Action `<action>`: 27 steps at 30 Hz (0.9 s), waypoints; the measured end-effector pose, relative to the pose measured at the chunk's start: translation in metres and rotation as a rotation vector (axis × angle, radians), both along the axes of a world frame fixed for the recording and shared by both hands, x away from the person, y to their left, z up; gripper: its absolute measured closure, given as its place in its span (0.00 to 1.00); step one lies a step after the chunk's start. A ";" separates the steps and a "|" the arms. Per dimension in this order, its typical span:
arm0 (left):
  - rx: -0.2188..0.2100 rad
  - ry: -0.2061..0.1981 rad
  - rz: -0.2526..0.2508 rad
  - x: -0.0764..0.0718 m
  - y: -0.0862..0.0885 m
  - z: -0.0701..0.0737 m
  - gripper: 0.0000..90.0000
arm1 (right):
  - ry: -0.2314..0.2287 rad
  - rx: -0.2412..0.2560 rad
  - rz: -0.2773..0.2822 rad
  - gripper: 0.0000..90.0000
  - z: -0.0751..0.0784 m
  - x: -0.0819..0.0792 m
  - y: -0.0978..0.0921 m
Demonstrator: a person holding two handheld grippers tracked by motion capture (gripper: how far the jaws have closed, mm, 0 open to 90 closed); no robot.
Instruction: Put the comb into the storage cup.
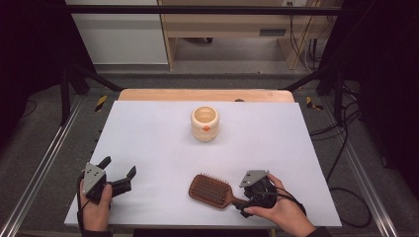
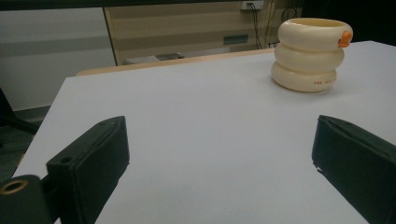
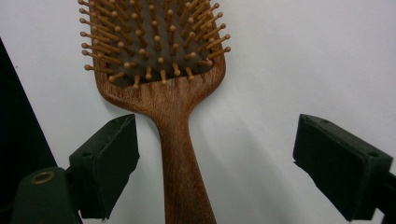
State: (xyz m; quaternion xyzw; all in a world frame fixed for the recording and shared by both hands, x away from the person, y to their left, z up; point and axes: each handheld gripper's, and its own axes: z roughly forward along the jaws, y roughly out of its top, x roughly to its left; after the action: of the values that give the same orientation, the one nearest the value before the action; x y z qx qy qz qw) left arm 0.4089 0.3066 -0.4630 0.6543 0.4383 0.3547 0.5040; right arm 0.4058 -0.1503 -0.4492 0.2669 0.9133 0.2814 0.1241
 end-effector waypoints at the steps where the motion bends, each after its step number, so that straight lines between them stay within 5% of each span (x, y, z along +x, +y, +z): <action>1: 0.000 0.000 -0.001 0.000 0.000 0.000 0.04 | 0.001 0.002 -0.002 0.17 -0.001 0.000 0.001; 8: 0.000 0.001 -0.003 0.000 -0.001 0.000 0.05 | 0.017 -0.008 0.016 0.23 -0.004 -0.002 0.005; 18: 0.011 0.003 -0.014 -0.001 -0.005 0.000 0.04 | 0.053 -0.014 0.037 0.47 -0.007 -0.004 0.010; 27: 0.012 0.002 -0.016 -0.001 -0.005 0.000 0.04 | 0.079 -0.046 0.076 0.59 -0.010 -0.004 0.016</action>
State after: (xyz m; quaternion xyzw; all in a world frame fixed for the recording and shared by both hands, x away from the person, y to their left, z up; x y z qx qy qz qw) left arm 0.4077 0.3016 -0.4634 0.6611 0.4316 0.3526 0.5024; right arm 0.4021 -0.1342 -0.4592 0.2399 0.9333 0.2541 0.0830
